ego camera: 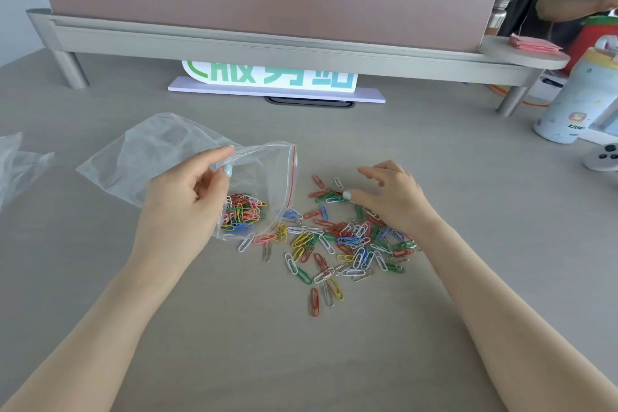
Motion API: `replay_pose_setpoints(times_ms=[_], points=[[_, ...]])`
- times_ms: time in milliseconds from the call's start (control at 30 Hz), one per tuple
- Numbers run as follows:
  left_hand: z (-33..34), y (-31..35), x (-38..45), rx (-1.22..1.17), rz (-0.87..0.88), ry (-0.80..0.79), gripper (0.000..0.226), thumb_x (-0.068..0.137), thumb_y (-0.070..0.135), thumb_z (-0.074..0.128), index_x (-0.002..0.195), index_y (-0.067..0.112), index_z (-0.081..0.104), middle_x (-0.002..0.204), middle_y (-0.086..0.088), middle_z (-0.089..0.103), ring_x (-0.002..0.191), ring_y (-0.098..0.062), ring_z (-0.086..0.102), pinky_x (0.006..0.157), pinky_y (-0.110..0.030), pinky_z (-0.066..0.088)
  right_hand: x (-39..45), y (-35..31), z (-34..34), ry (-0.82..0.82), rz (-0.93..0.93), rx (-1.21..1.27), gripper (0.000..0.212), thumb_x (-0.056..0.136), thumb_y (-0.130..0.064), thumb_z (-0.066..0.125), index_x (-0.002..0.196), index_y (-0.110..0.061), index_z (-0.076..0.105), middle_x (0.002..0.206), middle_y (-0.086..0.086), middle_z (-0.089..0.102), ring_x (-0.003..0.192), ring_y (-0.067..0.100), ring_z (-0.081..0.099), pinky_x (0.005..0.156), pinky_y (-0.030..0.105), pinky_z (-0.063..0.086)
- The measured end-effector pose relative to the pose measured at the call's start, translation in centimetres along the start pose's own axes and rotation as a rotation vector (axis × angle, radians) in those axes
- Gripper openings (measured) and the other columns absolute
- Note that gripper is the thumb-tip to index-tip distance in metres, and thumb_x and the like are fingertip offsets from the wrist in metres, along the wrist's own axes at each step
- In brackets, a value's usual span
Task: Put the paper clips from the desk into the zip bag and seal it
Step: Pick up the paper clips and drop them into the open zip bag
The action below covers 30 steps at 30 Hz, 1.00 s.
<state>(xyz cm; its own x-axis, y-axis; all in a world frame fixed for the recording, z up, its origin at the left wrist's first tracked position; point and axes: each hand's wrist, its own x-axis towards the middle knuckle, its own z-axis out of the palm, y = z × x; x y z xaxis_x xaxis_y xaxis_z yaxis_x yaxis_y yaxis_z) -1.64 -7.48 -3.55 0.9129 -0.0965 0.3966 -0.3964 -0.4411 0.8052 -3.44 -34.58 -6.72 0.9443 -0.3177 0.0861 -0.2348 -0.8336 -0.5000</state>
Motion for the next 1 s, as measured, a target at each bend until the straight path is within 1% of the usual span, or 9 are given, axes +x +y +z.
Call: replay_pose_setpoints(times_ms=[133,367,467,533,567,633,767,900,1000], points=[[0.0,0.0,-0.1,-0.004,-0.01,0.003,0.032,0.091,0.011,0.051,0.113,0.031,0.063,0.053,0.007,0.051,0.047,-0.005,0.045,0.047,-0.007,0.034,0.0,-0.5,0.5,-0.097,-0.049,-0.12,0.072,0.071,-0.065,0.059,0.133,-0.031,0.045,0.133,-0.003,0.04,0.126,0.023,0.033,0.105,0.04,0.022],[0.1,0.1,-0.2,0.02,0.008,-0.004,0.033,0.09,0.011,0.051,0.115,0.028,0.064,0.055,-0.003,0.049,0.049,-0.005,0.044,0.048,-0.007,0.034,0.6,-1.5,1.8,-0.089,-0.163,-0.032,0.051,0.076,-0.052,0.064,0.123,-0.034,0.056,0.113,-0.005,0.046,0.108,0.018,0.044,0.099,0.037,0.029],[0.2,0.2,-0.2,0.018,0.005,-0.005,0.032,0.09,0.011,0.051,0.113,0.029,0.064,0.054,0.001,0.051,0.048,-0.004,0.044,0.048,-0.007,0.033,0.7,-1.8,1.9,-0.087,-0.176,0.107,0.039,0.078,-0.038,0.069,0.114,-0.026,0.064,0.1,-0.005,0.047,0.087,0.012,0.047,0.083,0.024,0.04],[0.2,0.1,-0.2,0.02,0.003,-0.003,0.032,0.09,0.01,0.05,0.112,0.03,0.063,0.053,0.011,0.051,0.045,-0.004,0.043,0.046,-0.007,0.032,0.6,-1.9,1.8,-0.091,-0.186,0.157,0.033,0.079,-0.029,0.07,0.11,-0.021,0.067,0.098,-0.001,0.049,0.08,0.01,0.047,0.067,0.008,0.036],[0.2,0.1,-0.1,0.023,0.004,-0.001,0.033,0.09,0.01,0.05,0.113,0.029,0.063,0.055,0.011,0.051,0.045,-0.004,0.043,0.046,-0.007,0.032,0.6,-1.9,1.7,-0.089,-0.191,0.163,0.03,0.079,-0.025,0.07,0.108,-0.019,0.068,0.097,0.002,0.051,0.079,0.01,0.048,0.064,0.007,0.035],[0.2,0.0,-0.1,0.029,0.008,0.004,0.034,0.09,0.01,0.05,0.114,0.028,0.064,0.062,0.006,0.052,0.047,-0.004,0.043,0.047,-0.007,0.032,0.4,-1.9,1.5,-0.083,-0.195,0.166,0.024,0.08,-0.021,0.069,0.104,-0.017,0.07,0.096,0.007,0.057,0.08,0.013,0.05,0.064,0.015,0.035],[0.1,-0.2,0.0,0.034,0.006,0.003,0.035,0.09,0.01,0.049,0.114,0.031,0.063,0.063,-0.003,0.052,0.047,-0.005,0.043,0.046,-0.007,0.032,0.0,-2.1,0.9,-0.076,-0.206,0.162,0.015,0.081,-0.017,0.067,0.095,-0.014,0.073,0.094,0.012,0.062,0.084,0.021,0.054,0.077,0.031,0.042],[0.0,-0.3,0.0,0.031,-0.003,-0.003,0.036,0.09,0.011,0.049,0.114,0.033,0.063,0.067,-0.013,0.057,0.049,-0.007,0.042,0.047,-0.009,0.033,-0.4,-2.3,0.9,-0.042,-0.236,0.052,0.014,0.085,-0.017,0.061,0.093,-0.013,0.071,0.089,0.001,0.057,0.082,0.015,0.049,0.07,0.026,0.036],[-0.1,-0.4,0.1,0.033,-0.006,-0.003,0.036,0.09,0.011,0.049,0.114,0.033,0.062,0.07,-0.015,0.059,0.048,-0.007,0.041,0.047,-0.009,0.033,-0.6,-2.4,1.1,-0.018,-0.244,-0.077,0.015,0.088,-0.017,0.055,0.092,-0.011,0.067,0.094,0.002,0.057,0.088,0.02,0.052,0.066,0.027,0.032]])
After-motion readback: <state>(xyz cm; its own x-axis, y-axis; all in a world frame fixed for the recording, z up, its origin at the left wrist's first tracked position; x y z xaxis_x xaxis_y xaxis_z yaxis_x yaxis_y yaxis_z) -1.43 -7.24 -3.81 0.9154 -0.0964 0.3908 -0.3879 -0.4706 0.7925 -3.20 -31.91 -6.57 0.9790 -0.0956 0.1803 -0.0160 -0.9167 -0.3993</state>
